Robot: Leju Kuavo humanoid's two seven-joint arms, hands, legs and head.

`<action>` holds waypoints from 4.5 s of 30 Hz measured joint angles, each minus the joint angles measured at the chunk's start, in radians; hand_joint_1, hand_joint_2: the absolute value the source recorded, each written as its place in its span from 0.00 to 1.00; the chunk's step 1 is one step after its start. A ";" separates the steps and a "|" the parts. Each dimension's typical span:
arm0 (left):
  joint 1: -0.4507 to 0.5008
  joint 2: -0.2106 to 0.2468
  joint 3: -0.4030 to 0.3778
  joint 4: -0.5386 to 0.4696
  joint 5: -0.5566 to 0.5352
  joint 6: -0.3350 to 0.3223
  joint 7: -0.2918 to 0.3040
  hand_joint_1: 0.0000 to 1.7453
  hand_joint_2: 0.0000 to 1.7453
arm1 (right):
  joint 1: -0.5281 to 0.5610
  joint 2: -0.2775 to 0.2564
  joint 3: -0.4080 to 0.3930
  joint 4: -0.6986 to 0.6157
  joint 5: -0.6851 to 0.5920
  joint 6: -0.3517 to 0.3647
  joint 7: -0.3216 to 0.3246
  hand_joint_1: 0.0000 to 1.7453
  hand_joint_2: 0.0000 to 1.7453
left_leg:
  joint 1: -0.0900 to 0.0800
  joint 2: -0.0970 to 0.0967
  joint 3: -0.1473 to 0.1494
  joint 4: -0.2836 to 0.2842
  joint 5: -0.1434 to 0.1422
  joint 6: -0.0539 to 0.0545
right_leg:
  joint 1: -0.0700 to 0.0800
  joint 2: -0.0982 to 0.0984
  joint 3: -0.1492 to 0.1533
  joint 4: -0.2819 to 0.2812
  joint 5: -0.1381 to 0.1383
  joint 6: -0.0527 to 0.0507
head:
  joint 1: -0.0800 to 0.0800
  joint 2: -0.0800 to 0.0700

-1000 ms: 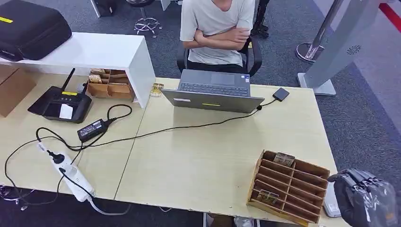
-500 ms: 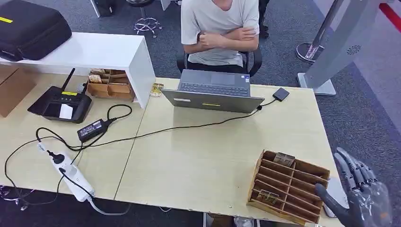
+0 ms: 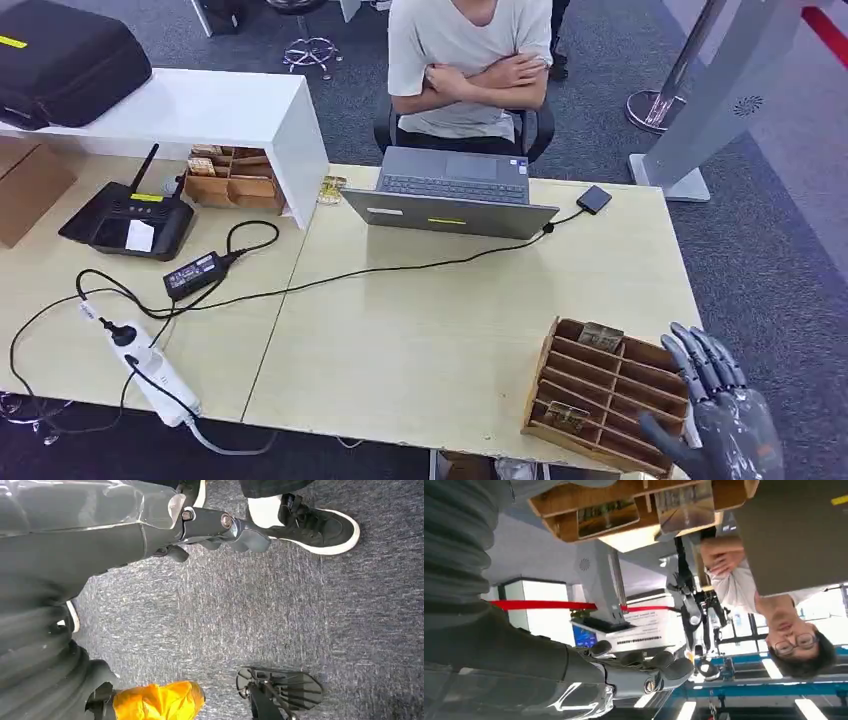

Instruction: Pass the card to the sensor for recognition and then transmit it.

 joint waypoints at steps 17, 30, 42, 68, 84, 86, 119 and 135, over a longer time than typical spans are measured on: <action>-0.002 -0.008 0.001 0.000 -0.033 -0.006 0.003 0.00 1.00 | -0.131 0.029 0.146 0.153 -0.009 -0.040 -0.021 0.00 1.00 | 0.000 0.000 0.000 0.000 0.000 0.000 | 0.000 0.000 0.000 0.000 0.000 0.000 | 0.000 0.000; -0.003 -0.011 0.001 0.000 -0.040 -0.013 0.003 0.00 1.00 | -0.183 0.058 0.173 0.231 0.007 -0.064 -0.024 0.00 1.00 | 0.000 0.000 0.000 0.000 0.000 0.000 | 0.000 0.000 0.000 0.000 0.000 0.000 | 0.000 0.000; -0.003 -0.011 0.001 0.000 -0.050 -0.016 0.006 0.00 1.00 | -0.194 0.072 0.136 0.263 0.084 -0.149 0.008 0.00 1.00 | 0.000 0.000 0.000 0.000 0.000 0.000 | 0.000 0.000 0.000 0.000 0.000 0.000 | 0.000 0.000; -0.003 -0.011 0.001 0.000 -0.060 -0.017 0.013 0.00 1.00 | -0.193 0.101 -0.012 0.270 0.151 -0.152 -0.017 0.00 1.00 | 0.000 0.000 0.000 0.000 0.000 0.000 | 0.000 0.000 0.000 0.000 0.000 0.000 | 0.000 0.000; -0.003 -0.014 0.001 0.000 -0.060 -0.017 0.019 0.00 1.00 | -0.193 0.125 -0.001 0.270 0.167 -0.152 -0.018 0.00 1.00 | 0.000 0.000 0.000 0.000 0.000 0.000 | 0.000 0.000 0.000 0.000 0.000 0.000 | 0.000 0.000; -0.003 -0.014 0.000 0.000 -0.061 -0.018 0.019 0.00 1.00 | -0.193 0.126 0.004 0.270 0.167 -0.152 -0.019 0.00 1.00 | 0.000 0.000 0.000 0.000 0.000 0.000 | 0.000 0.000 0.000 0.000 0.000 0.000 | 0.000 0.000; -0.010 -0.018 0.000 0.000 -0.089 -0.021 0.022 0.00 1.00 | -0.350 0.141 0.131 0.413 0.170 -0.158 0.025 0.00 1.00 | 0.000 0.000 0.000 0.000 0.000 0.000 | 0.000 0.000 0.000 0.000 0.000 0.000 | 0.000 0.000; -0.005 -0.013 0.001 0.000 -0.073 -0.021 0.022 0.00 1.00 | -0.229 0.003 -0.038 0.348 0.161 -0.119 0.026 0.00 1.00 | -0.001 -0.001 -0.001 0.002 0.000 0.000 | -0.001 -0.001 0.000 0.000 0.000 0.000 | 0.000 0.000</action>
